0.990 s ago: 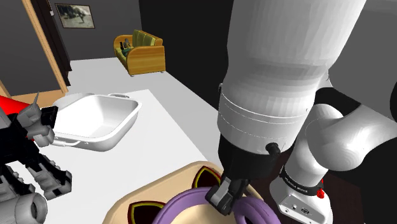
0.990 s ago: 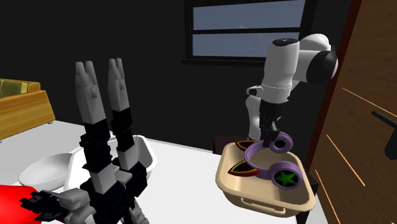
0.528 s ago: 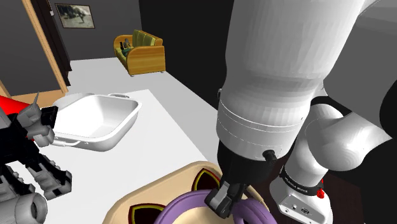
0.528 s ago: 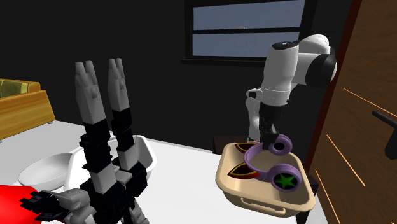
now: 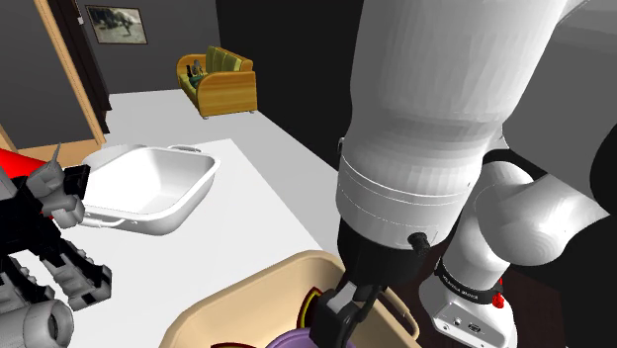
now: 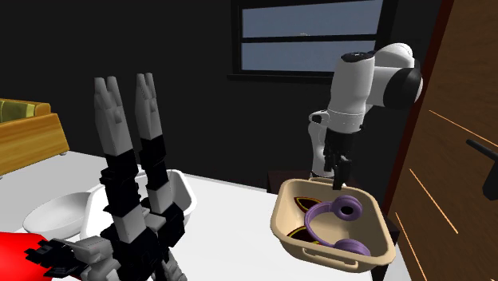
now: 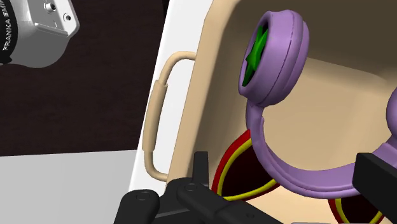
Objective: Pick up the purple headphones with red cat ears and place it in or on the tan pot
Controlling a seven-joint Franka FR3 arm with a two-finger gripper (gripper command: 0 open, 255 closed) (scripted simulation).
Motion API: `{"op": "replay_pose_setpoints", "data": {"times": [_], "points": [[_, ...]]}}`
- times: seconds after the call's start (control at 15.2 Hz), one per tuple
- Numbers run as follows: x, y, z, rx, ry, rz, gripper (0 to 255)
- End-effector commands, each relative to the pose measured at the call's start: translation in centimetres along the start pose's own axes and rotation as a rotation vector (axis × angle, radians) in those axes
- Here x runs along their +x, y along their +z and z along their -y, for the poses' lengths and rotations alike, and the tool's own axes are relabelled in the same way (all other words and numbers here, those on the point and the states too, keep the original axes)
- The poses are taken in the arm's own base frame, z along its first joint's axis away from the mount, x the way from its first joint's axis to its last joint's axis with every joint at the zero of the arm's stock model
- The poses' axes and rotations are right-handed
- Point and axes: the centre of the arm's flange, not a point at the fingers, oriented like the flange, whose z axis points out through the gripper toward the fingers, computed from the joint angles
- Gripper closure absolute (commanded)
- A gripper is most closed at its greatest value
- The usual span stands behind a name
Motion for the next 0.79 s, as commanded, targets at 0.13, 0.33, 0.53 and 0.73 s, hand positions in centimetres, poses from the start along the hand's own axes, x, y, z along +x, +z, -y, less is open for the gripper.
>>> {"op": "replay_pose_setpoints", "data": {"times": [0.13, 0.33, 0.53, 0.73], "points": [[0.0, -4.0, 0.0, 0.0, 0.0, 0.0, 0], [0.0, -5.0, 0.0, 0.0, 0.0, 0.0, 0], [0.0, -5.0, 0.0, 0.0, 0.0, 0.0, 0], [0.0, -5.0, 0.0, 0.0, 0.0, 0.0, 0]]}}
